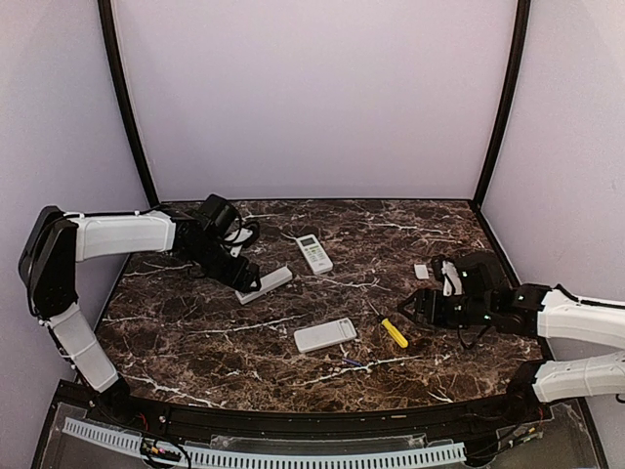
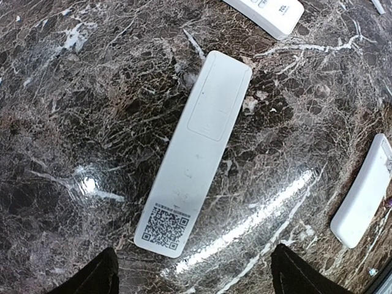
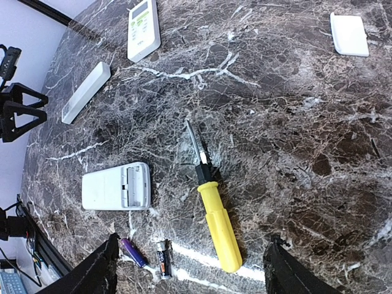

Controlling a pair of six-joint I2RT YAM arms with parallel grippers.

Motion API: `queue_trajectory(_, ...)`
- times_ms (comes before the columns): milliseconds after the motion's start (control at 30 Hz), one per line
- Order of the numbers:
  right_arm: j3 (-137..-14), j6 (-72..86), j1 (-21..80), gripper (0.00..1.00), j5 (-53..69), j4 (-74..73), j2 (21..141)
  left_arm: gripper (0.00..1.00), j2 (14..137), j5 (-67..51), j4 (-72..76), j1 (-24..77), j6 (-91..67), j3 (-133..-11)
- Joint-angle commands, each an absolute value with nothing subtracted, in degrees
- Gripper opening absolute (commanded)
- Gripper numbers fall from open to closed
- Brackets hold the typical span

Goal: Unload the batteries from the remote control
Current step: Place the screwdriver at the center of the board, then pick up the remote control from the center of the board.

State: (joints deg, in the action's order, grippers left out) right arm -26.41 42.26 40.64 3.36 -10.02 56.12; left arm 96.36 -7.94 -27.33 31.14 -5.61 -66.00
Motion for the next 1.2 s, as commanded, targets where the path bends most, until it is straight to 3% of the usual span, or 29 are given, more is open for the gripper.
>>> queue_trajectory(0, -26.88, 41.6, 41.03, 0.79, 2.26, -11.21, 54.9, 0.85, 98.8, -5.33, -30.62, 31.38, -0.68, -69.79)
queue_trajectory(767, -27.97, 42.17, 41.0, 0.78, 5.69, -5.84, 61.82, 0.83, 108.38, -9.93, -31.24, 31.65, 0.42, -73.28)
queue_trajectory(1167, -29.35, 42.11, 41.02, 0.79, 5.27, -5.91, 63.58, 0.8, 109.66, -3.54, -32.93, 35.42, 2.18, -73.83)
